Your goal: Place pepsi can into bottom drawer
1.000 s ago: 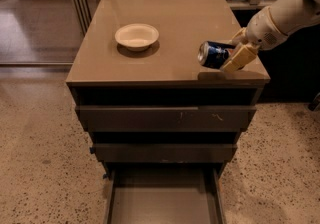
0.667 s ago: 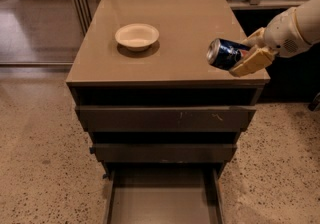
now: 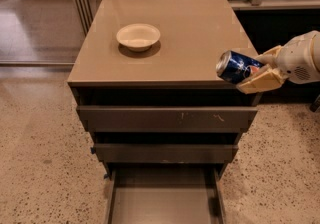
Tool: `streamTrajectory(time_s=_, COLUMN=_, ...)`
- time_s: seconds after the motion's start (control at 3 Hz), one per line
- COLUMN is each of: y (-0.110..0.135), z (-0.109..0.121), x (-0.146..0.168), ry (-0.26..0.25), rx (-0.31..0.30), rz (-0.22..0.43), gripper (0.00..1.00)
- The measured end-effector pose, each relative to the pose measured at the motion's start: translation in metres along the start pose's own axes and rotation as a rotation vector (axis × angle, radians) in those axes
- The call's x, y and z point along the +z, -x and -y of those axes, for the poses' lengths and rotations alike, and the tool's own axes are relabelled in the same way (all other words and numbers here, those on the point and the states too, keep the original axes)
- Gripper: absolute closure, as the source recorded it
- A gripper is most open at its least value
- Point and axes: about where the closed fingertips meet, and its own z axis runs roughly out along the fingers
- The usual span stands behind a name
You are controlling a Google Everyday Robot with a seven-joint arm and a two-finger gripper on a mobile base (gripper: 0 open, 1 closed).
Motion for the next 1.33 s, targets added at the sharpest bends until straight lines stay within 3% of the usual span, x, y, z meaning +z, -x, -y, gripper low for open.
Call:
streamTrajectory(time_s=0.67, y=-0.010, z=-0.008, x=0.008, ry=0.006, rx=0.024, rz=0.005, gripper=1.00)
streamTrajectory(time_s=1.0, y=-0.054, z=-0.027, x=0.024, ry=-0.022, rx=0.168, rz=0.007, gripper=1.00)
streamTrajectory(time_s=1.33, y=-0.123, z=-0.061, x=0.053, ry=-0.036, rx=0.365, rz=-0.010, gripper=1.00)
